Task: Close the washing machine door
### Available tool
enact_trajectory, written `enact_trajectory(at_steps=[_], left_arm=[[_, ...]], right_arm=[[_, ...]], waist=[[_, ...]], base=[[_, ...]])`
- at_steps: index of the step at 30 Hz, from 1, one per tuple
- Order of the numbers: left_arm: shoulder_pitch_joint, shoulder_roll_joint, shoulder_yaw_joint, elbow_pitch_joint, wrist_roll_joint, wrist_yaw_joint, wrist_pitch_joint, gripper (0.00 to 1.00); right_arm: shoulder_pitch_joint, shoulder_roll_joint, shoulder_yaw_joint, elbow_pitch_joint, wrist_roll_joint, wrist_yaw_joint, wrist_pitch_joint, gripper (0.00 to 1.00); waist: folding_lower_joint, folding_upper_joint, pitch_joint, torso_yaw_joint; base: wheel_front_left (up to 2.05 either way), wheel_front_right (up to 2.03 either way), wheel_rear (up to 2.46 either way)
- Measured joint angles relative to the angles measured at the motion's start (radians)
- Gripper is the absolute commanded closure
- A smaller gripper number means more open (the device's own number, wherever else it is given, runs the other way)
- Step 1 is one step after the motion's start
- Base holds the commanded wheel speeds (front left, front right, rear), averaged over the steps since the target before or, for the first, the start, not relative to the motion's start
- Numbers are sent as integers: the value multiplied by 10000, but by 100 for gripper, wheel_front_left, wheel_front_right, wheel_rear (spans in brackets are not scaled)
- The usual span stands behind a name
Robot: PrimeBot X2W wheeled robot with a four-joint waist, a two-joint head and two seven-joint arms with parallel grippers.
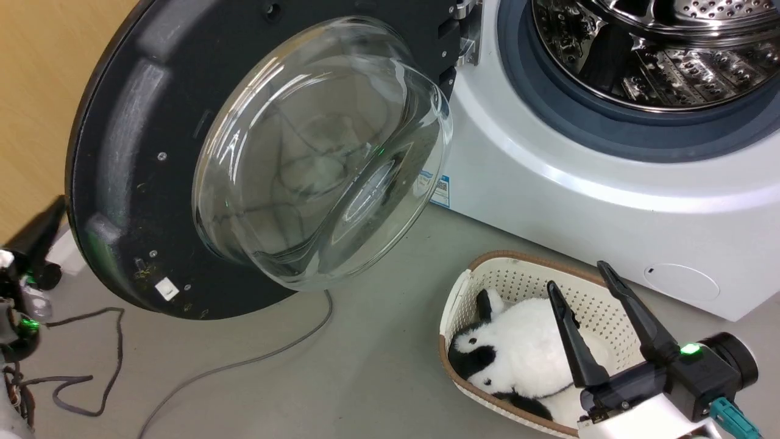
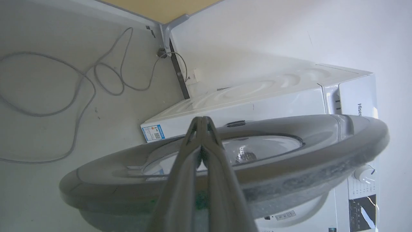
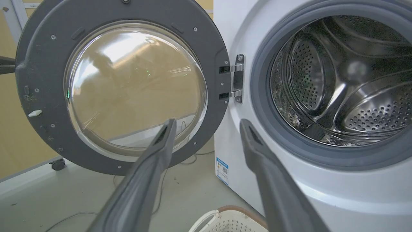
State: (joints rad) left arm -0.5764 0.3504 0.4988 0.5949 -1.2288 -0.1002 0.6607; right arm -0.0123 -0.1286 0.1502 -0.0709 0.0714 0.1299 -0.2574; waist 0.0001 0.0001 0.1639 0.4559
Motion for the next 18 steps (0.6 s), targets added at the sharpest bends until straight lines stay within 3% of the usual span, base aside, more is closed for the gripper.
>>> enact_trajectory(at_steps=[8,18], left_arm=[[652,-268,-178,-966,-963,105,2065,100],[2491,-1306,-711,-3758,-1919,1223,4286,100]], right_arm=[[8,159,-295,65,-29,2,0,0],[287,625,-809,207,-44,2,0,0]], waist=[[0,0,-406,-12],[-1,0,-1219,-206]], base=[[0,0,0],[0,0,0]])
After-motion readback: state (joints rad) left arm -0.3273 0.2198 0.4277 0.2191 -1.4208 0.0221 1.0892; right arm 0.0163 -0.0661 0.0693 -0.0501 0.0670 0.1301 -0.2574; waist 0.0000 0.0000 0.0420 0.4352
